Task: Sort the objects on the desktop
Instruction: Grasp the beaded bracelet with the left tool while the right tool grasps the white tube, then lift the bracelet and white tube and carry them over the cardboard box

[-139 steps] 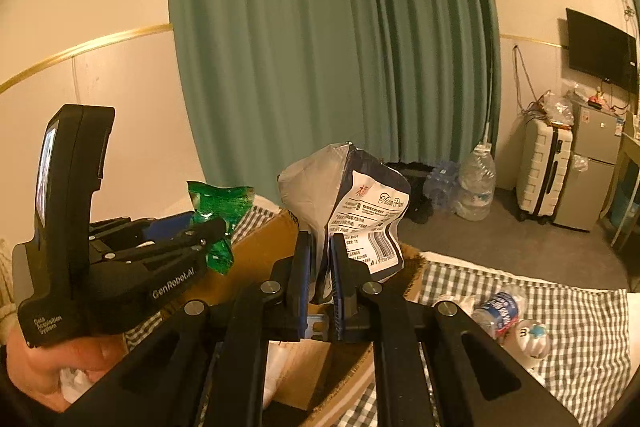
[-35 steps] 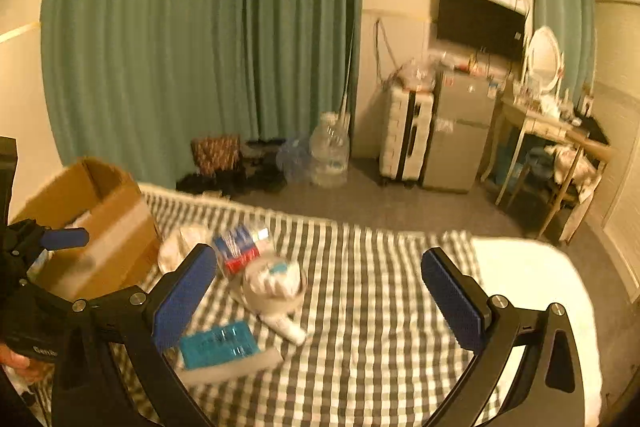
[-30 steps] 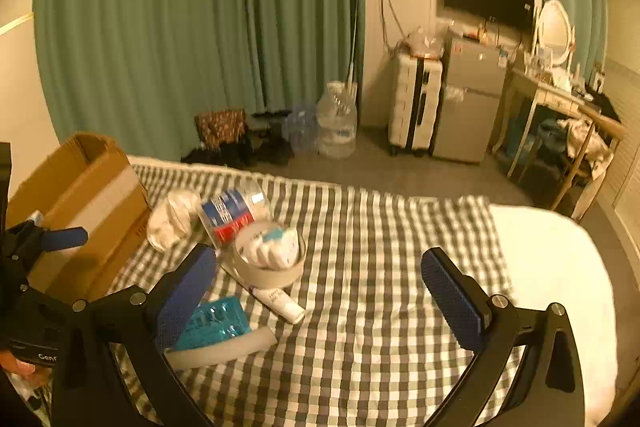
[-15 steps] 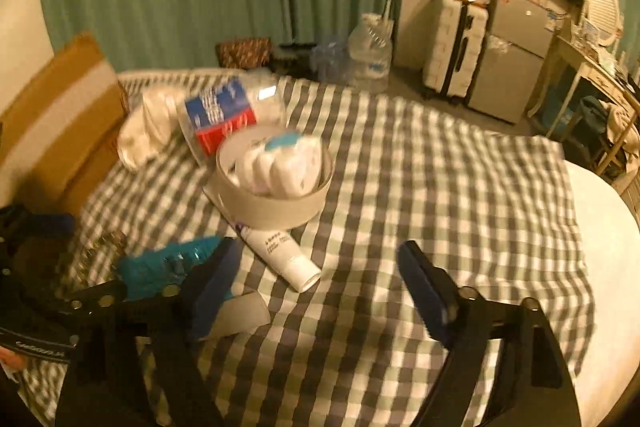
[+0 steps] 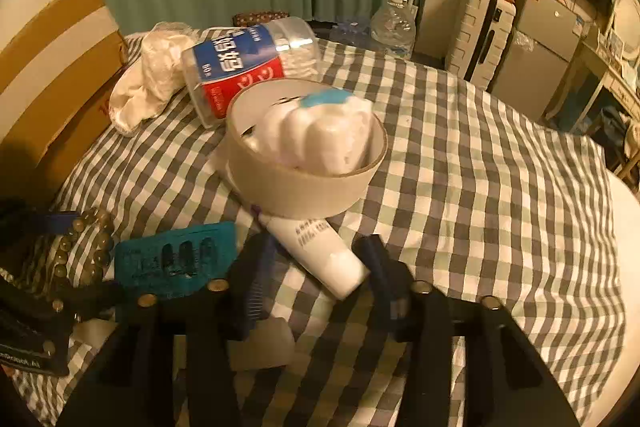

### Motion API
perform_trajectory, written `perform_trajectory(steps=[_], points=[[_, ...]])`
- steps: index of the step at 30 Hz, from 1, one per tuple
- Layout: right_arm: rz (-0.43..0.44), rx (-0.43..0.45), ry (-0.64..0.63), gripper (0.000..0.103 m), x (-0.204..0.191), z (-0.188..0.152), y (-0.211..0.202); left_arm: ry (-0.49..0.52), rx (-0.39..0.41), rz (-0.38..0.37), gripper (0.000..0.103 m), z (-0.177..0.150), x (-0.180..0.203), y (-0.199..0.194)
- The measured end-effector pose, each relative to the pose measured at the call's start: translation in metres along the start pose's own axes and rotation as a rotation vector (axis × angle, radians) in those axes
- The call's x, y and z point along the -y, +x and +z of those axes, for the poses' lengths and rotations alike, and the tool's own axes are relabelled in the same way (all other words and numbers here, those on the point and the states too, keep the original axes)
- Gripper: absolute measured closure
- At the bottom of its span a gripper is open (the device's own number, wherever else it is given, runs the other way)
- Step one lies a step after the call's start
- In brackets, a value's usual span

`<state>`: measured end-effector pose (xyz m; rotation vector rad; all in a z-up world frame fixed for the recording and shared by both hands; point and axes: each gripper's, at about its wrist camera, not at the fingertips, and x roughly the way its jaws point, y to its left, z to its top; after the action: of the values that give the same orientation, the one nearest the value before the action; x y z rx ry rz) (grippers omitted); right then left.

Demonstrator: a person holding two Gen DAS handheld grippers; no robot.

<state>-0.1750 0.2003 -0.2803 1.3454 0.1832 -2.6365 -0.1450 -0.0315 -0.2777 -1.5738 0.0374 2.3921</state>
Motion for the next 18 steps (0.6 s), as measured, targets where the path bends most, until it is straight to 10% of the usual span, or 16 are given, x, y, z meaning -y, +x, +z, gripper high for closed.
perform_trajectory(steps=[2, 18], points=[[-0.012, -0.013, -0.039, 0.071, -0.008, 0.000, -0.002, 0.003, -0.002, -0.040, 0.078, -0.001, 0.003, -0.002], [0.096, 0.003, -0.007, 0.082, -0.004, -0.003, -0.031, 0.059, 0.050, 0.001, 0.092, 0.016, 0.015, -0.016]])
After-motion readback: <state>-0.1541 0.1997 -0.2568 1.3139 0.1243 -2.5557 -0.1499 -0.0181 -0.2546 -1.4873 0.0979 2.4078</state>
